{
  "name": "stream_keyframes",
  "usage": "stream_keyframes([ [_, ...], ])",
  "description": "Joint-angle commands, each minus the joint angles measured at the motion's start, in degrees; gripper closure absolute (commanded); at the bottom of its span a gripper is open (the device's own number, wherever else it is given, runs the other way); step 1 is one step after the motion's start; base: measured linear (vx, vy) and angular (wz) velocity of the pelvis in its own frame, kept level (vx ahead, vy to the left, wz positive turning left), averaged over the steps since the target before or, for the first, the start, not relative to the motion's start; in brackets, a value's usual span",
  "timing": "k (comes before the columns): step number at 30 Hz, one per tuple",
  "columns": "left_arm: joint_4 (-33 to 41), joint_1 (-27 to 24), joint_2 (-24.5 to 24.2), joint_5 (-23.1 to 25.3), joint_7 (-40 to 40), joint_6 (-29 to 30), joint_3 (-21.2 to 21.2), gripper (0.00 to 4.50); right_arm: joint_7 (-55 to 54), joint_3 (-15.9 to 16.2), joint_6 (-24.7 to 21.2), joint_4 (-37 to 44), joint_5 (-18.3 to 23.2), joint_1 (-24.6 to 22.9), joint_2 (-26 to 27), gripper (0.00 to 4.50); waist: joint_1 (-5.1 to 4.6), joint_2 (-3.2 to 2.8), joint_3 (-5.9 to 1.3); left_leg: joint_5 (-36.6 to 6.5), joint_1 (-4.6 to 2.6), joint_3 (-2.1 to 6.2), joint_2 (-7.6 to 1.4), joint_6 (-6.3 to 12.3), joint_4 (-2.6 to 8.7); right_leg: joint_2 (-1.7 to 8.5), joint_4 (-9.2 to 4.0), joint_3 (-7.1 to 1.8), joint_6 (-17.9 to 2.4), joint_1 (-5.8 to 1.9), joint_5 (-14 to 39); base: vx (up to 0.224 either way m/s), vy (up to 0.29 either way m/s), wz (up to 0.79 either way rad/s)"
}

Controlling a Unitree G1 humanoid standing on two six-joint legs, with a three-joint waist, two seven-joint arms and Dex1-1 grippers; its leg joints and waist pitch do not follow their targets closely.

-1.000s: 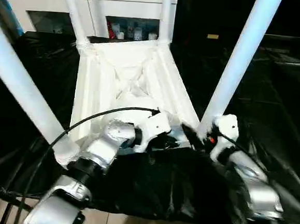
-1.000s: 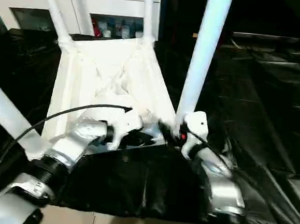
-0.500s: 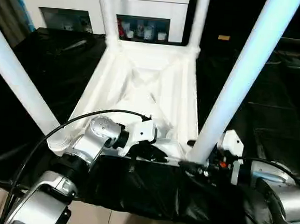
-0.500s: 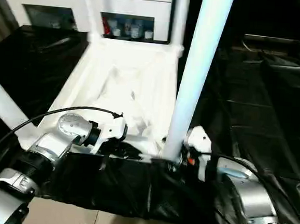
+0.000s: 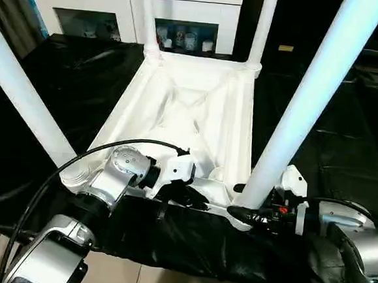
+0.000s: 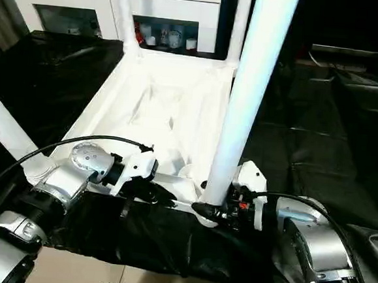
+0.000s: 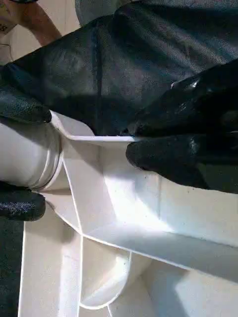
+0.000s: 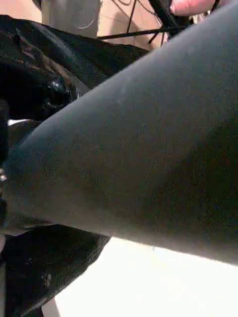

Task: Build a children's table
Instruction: Rotate leg to tighten

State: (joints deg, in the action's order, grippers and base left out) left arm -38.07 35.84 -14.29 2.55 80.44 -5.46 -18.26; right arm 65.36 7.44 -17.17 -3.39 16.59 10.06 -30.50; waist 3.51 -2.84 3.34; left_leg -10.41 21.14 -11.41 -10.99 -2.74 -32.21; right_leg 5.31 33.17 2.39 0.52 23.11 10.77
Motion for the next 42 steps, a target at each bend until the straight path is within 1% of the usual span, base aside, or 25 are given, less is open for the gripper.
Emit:
stream_keyframes([
  [1, -0.7, 0.6, 0.4, -1.5, -0.9, -0.1, 0.7, 4.50, 2.2, 3.9, -1.4, -0.1, 0.9, -1.4, 0.9, 2.04, -0.02, 1.35, -2.89, -8.5, -0.40, 0.55, -2.26, 6.72, 2.91, 2.57, -3.05, -1.67, -15.7, -2.79, 5.6, 0.000, 0.000, 0.00],
  [6, -1.0, 0.6, 1.0, -1.4, -2.6, 0.7, 1.2, 4.50, -2.0, 2.3, -2.2, -0.3, 1.5, -2.0, 3.8, 2.07, -0.10, 1.31, -2.81, -8.9, -0.34, 0.55, -2.17, 6.48, 2.95, 2.55, -3.15, -1.64, -15.6, -2.76, 6.2, 0.000, 0.000, 0.00],
  [7, -1.0, 0.6, 1.3, -1.1, -3.9, 1.2, 1.3, 4.50, -4.5, 1.7, -1.2, -1.0, 0.7, -2.0, 5.1, 2.07, -0.12, 1.29, -2.77, -9.3, -0.36, 0.55, -2.18, 6.25, 3.01, 2.56, -3.23, -1.64, -15.4, -2.73, 6.9, 0.000, 0.000, 0.00],
  [9, -1.0, 0.5, 1.7, -0.9, -5.3, 1.7, 1.4, 4.50, -6.5, 1.3, -0.3, -1.7, -0.1, -2.0, 6.2, 2.07, -0.53, 1.32, -2.59, -11.9, -0.43, 0.69, -2.10, 4.63, 3.32, 2.67, -3.71, -1.62, -14.4, -2.58, 11.7, 0.000, 0.000, 0.00],
  [10, -0.8, 0.4, 3.0, -0.2, -8.9, 2.9, 1.5, 4.50, -12.0, 0.5, 0.8, -3.1, -2.0, -1.8, 8.7, 2.08, -0.60, 1.08, -2.47, -12.5, -0.42, 0.80, -2.11, 4.21, 3.45, 2.72, -3.81, -1.64, -14.1, -2.58, 12.9, 0.000, 0.000, 0.00],
  [11, -0.8, 0.3, 3.5, 0.2, -10.4, 3.3, 1.6, 4.50, -14.1, 0.3, 1.1, -3.6, -2.8, -1.7, 9.7, 2.09, -1.08, 1.10, -2.24, -14.1, -0.37, 0.81, -2.10, 3.18, 3.70, 2.64, -4.14, -1.69, -13.3, -2.24, 15.6, 0.000, 0.000, 0.00],
  [12, -0.7, 0.3, 3.9, 0.5, -11.5, 3.6, 1.6, 4.50, -15.6, 0.2, 1.4, -4.0, -3.4, -1.6, 10.3, 2.13, -1.44, 1.27, -2.15, -16.0, -0.42, 1.03, -1.95, 2.15, 3.90, 2.69, -4.51, -1.59, -12.2, -2.34, 19.2, 0.000, 0.000, 0.00],
  [14, 0.1, -0.5, 6.1, 1.8, -15.5, 5.3, 0.9, 4.50, -22.4, -0.5, 1.3, -5.6, -5.0, -1.2, 14.3, 2.15, -1.94, 1.27, -1.99, -17.2, -0.33, 1.23, -2.00, 1.56, 4.21, 2.65, -4.77, -1.69, -10.8, -2.22, 21.9, 0.000, 0.000, 0.00],
  [15, 0.1, -0.5, 6.1, 1.8, -15.5, 5.3, 0.9, 4.50, -22.4, -0.5, 1.3, -5.6, -5.0, -1.2, 14.3, 2.15, -2.20, 1.13, -1.92, -18.6, -0.47, 1.35, -1.98, 1.03, 4.37, 2.65, -5.03, -1.61, -10.2, -1.99, 23.6, 0.000, 0.000, 0.00],
  [17, 0.3, -0.8, 8.0, 2.5, -18.5, 6.6, 0.7, 4.50, -27.3, -1.3, 1.3, -7.3, -5.7, -0.4, 17.7, 2.16, -2.44, 1.27, -1.99, -19.5, -0.62, 1.34, -2.03, 0.78, 4.38, 2.62, -5.17, -1.80, -9.6, -1.82, 23.8, 0.000, 0.000, 0.00],
  [20, -0.3, -0.7, 12.6, 3.7, -26.1, 9.2, 0.9, 4.50, -38.9, -3.3, 2.5, -12.3, -7.9, 2.8, 24.2, 2.18, -3.19, 1.34, -1.93, -19.8, -0.49, 1.40, -1.83, 0.27, 4.38, 2.59, -5.14, -1.74, -9.9, -1.69, 23.4, 0.000, 0.000, 0.00],
  [22, -0.7, -0.5, 14.1, 4.2, -28.9, 9.7, 0.9, 4.50, -42.9, -3.8, 3.3, -14.3, -8.9, 4.3, 26.2, 2.19, -3.70, 1.34, -1.82, -20.9, -0.47, 1.49, -1.68, 0.06, 4.39, 2.58, -5.38, -1.62, -9.2, -1.63, 25.7, 0.000, 0.000, 0.00],
  [23, -1.2, -0.3, 16.0, 5.2, -32.8, 10.4, 0.7, 4.50, -48.0, -4.1, 4.6, -16.7, -10.7, 6.6, 28.9, 2.19, -3.85, 1.30, -1.81, -21.5, -0.69, 1.44, -1.69, 0.09, 4.31, 2.62, -5.64, -1.73, -8.7, -1.23, 26.9, 0.000, 0.000, 0.00],
  [24, -1.3, -0.3, 16.3, 5.6, -33.7, 10.3, 0.5, 4.50, -49.2, -4.4, 4.8, -17.2, -11.0, 7.2, 29.6, 2.19, -4.19, 1.36, -1.91, -21.2, -0.56, 1.53, -1.49, 0.07, 4.32, 2.53, -5.67, -1.68, -8.4, -1.37, 27.0, 0.000, 0.000, 0.00],
  [25, -1.2, -0.3, 16.6, 6.1, -33.9, 10.2, 0.0, 4.50, -50.2, -4.5, 5.1, -17.9, -11.3, 7.8, 30.3, 2.19, -4.16, 1.35, -1.92, -21.0, -0.47, 1.57, -1.49, 0.30, 4.35, 2.50, -5.70, -1.63, -8.1, -1.48, 26.9, 0.000, 0.000, 0.00],
  [27, -0.6, -0.6, 16.7, 6.2, -33.4, 10.0, -0.4, 4.50, -50.6, -1.8, 7.4, -18.7, -15.0, 8.8, 29.5, 2.19, -4.11, 1.21, -2.17, -19.5, -0.42, 1.34, -1.57, 1.26, 4.16, 2.40, -5.53, -1.79, -8.6, -1.49, 23.1, 0.000, 0.000, 0.00],
  [29, -0.3, -0.8, 15.7, 6.1, -31.8, 9.2, -0.7, 4.50, -49.7, -2.9, 8.7, -17.6, -13.6, 8.2, 29.6, 2.19, -3.95, 1.33, -2.33, -17.9, -0.29, 1.16, -1.53, 2.19, 4.04, 2.38, -5.29, -1.83, -9.2, -1.68, 20.2, 0.000, 0.000, 0.00],
  [30, -0.2, -0.9, 15.4, 6.1, -31.4, 9.1, -0.5, 4.50, -49.6, -3.4, 9.2, -17.3, -13.5, 8.0, 29.6, 1.69, -3.92, 1.26, -2.36, -17.1, -0.19, 1.10, -1.57, 2.69, 3.99, 2.45, -5.18, -1.85, -9.8, -1.83, 18.9, 0.000, 0.000, 0.00],
  [31, -0.1, -1.0, 15.3, 6.1, -31.3, 9.1, -0.4, 4.50, -49.6, -3.6, 9.4, -17.2, -13.5, 7.9, 29.6, 1.74, -3.88, 1.24, -2.36, -16.8, -0.15, 1.11, -1.59, 2.88, 4.01, 2.42, -5.11, -1.80, -10.0, -1.89, 18.4, 0.000, 0.000, 0.00],
  [32, 0.0, -1.0, 15.3, 6.1, -31.2, 9.1, -0.4, 4.50, -49.6, -3.7, 9.6, -17.2, -13.6, 7.9, 29.6, 1.70, -3.84, 1.19, -2.34, -16.8, -0.17, 1.07, -1.62, 3.13, 4.02, 2.37, -5.07, -1.77, -10.3, -1.86, 18.0, 0.000, 0.000, 0.00],
  [34, 0.4, -1.4, 13.5, 5.7, -28.7, 7.9, -0.2, 4.50, -46.3, -5.3, 11.7, -16.8, -12.2, 7.3, 27.7, 1.37, -3.78, 1.19, -2.33, -17.1, -0.11, 1.08, -1.66, 3.33, 4.05, 2.43, -5.11, -1.77, -10.3, -1.96, 18.5, 0.000, 0.000, 0.00],
  [36, 0.5, -1.6, 12.1, 5.6, -27.0, 7.1, -0.4, 4.50, -43.4, -5.5, 12.3, -16.0, -11.3, 6.8, 26.1, 1.27, -3.79, 1.26, -2.37, -17.3, -0.05, 1.11, -1.70, 3.62, 4.05, 2.46, -5.07, -1.76, -10.4, -2.06, 18.6, 0.000, 0.000, 0.00],
  [39, 0.6, -1.6, 10.8, 5.4, -25.4, 6.4, -0.5, 4.50, -39.8, -5.2, 12.1, -14.8, -10.4, 6.1, 24.1, 1.00, -3.64, 1.26, -2.48, -15.1, -0.02, 0.96, -1.74, 4.38, 3.89, 2.43, -4.81, -1.81, -11.3, -2.15, 15.6, 0.000, 0.000, 0.00],
  [40, 0.6, -1.4, 9.3, 5.0, -23.2, 5.3, -0.4, 4.50, -35.2, -4.5, 11.4, -13.0, -9.7, 5.1, 21.5, 0.90, -3.54, 1.23, -2.48, -14.8, -0.07, 0.94, -1.73, 4.61, 3.83, 2.41, -4.79, -1.80, -11.4, -2.20, 15.2, 0.000, 0.000, 0.00],
  [42, 0.7, -1.3, 7.4, 4.0, -19.3, 3.6, -0.3, 4.50, -28.9, -3.3, 10.2, -10.6, -8.3, 3.8, 17.9, 0.79, -3.16, 1.41, -2.63, -12.2, 0.08, 0.85, -1.73, 6.29, 3.53, 2.40, -4.37, -1.85, -12.1, -2.55, 11.3, 0.000, 0.000, 0.00],
])
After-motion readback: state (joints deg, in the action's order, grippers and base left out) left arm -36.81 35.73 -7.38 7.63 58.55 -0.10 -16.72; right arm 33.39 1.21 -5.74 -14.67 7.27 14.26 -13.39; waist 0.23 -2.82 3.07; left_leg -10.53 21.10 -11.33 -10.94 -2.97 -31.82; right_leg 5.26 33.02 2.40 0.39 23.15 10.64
